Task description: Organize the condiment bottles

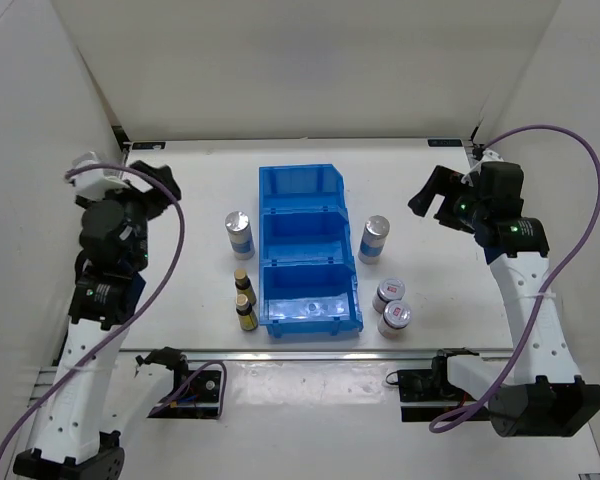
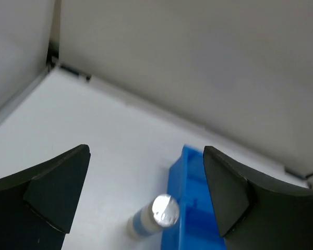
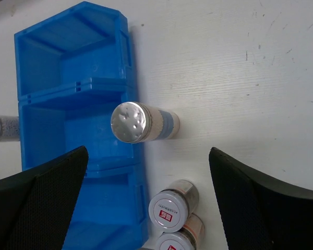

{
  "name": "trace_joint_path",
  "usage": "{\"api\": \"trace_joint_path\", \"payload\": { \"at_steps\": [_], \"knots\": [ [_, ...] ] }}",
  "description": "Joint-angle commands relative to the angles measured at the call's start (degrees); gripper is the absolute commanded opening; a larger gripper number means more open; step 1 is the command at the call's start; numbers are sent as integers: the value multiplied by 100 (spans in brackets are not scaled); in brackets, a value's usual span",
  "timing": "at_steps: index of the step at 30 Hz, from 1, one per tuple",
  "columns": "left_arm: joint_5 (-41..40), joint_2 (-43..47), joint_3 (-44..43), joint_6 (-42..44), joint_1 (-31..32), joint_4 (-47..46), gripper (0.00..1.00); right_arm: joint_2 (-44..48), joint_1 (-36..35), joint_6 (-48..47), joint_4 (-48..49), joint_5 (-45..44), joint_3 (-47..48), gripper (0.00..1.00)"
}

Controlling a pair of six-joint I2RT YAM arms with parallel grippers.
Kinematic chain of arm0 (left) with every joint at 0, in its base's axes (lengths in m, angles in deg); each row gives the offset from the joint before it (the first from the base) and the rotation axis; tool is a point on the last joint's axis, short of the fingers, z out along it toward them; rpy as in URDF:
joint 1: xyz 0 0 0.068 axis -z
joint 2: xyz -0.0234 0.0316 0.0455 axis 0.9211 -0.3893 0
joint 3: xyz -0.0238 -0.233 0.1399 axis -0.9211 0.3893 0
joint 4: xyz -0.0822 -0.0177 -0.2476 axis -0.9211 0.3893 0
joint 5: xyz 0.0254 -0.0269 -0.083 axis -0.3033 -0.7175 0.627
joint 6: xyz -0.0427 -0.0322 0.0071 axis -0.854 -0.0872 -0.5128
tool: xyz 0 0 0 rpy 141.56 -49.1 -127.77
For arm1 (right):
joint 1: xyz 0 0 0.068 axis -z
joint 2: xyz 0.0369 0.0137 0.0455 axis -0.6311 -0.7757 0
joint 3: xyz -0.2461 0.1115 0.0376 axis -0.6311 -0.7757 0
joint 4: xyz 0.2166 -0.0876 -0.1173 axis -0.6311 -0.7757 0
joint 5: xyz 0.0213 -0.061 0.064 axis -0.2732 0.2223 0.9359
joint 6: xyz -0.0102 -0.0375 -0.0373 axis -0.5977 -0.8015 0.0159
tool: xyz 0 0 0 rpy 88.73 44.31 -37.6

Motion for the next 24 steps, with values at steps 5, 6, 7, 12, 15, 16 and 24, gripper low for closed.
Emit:
{"api": "trace_joint_path", "payload": {
  "at_steps": [5, 6, 7, 12, 15, 16, 24],
  "knots": [
    [994, 230, 1604, -235, -8, 483, 100, -88, -3, 345, -120, -51, 121, 100],
    [1056, 283, 1736, -235, 53, 299, 100, -141, -3, 161, -120, 133, 174, 100],
    [1056, 344, 1929, -235, 106, 245, 100, -141, -3, 55, 54, 665, 78, 100],
    [1285, 222, 1817, -42, 510, 183, 100, -385, -459, 2, 206, -18, -99, 100],
    [1442, 467, 1948, -41, 625, 52, 100, -974, -863, 1, -295, -690, 200, 100],
    [1443, 607, 2001, 11, 625, -19, 100, -1046, -994, 1, -296, -1135, 200, 100],
    [1627, 845, 2176, -146, 730, -90, 100, -1747, -1822, -253, -208, -1879, 472, 100]
  ]
}}
